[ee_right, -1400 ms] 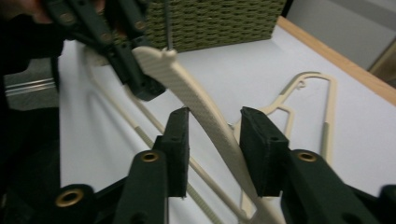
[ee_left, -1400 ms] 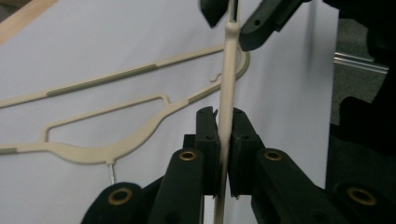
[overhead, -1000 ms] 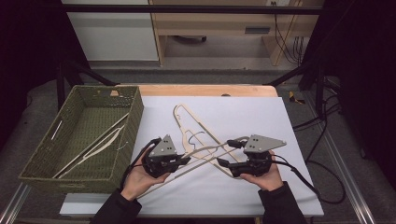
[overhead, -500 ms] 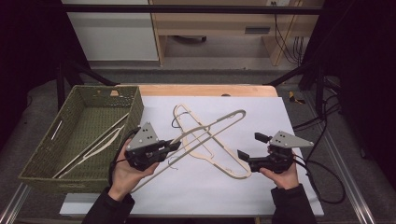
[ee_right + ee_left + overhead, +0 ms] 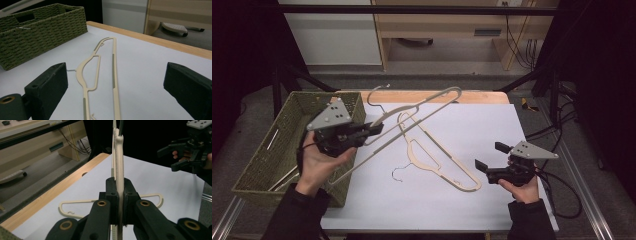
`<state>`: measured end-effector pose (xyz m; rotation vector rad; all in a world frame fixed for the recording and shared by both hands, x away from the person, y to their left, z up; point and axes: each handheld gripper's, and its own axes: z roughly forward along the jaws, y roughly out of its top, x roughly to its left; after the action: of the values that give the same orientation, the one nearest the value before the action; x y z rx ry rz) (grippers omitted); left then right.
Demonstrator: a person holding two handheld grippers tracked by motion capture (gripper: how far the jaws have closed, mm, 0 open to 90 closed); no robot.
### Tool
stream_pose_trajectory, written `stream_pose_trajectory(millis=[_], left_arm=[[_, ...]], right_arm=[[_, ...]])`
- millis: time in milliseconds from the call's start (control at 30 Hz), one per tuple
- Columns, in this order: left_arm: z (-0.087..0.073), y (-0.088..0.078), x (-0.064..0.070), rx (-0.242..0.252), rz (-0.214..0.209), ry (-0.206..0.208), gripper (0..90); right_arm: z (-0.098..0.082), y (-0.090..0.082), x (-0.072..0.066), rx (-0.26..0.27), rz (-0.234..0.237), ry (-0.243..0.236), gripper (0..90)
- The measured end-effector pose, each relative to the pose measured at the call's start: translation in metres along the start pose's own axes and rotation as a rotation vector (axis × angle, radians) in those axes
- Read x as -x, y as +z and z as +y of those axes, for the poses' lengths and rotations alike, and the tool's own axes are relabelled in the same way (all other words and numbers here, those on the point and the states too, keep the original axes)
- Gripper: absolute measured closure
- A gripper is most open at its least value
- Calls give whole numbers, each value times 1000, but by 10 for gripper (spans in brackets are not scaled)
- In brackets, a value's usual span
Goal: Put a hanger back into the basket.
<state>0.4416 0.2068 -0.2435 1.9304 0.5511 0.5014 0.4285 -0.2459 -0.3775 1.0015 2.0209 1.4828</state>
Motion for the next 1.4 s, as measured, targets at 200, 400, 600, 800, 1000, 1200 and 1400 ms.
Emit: stream_pose_trajectory(millis=[200, 400, 600, 800, 1000, 1200, 1400], left_arm=[[-3, -24, -31, -16, 68, -13, 855], [-15, -50, -59, -22, 150, -19, 856], [-31, -68, -81, -38, 203, -19, 855], [-53, -81, -103, -73, 257, -31, 855], [-75, -91, -119, -116, 299, -5, 855], [-95, -96, -131, -172, 334, 17, 855], [-116, -100, -140, -211, 384, 21, 854]], right_arm=[[-1, -4, 2, 3, -7, 12, 53], [-2, -4, 3, 0, -18, 18, 51], [-2, -6, 3, 0, -17, 15, 50], [-3, -5, 4, -6, -20, 19, 51], [-4, -4, 4, -8, -19, 16, 52], [-4, -4, 3, -12, -19, 16, 52], [-4, -3, 4, -15, -17, 15, 53]])
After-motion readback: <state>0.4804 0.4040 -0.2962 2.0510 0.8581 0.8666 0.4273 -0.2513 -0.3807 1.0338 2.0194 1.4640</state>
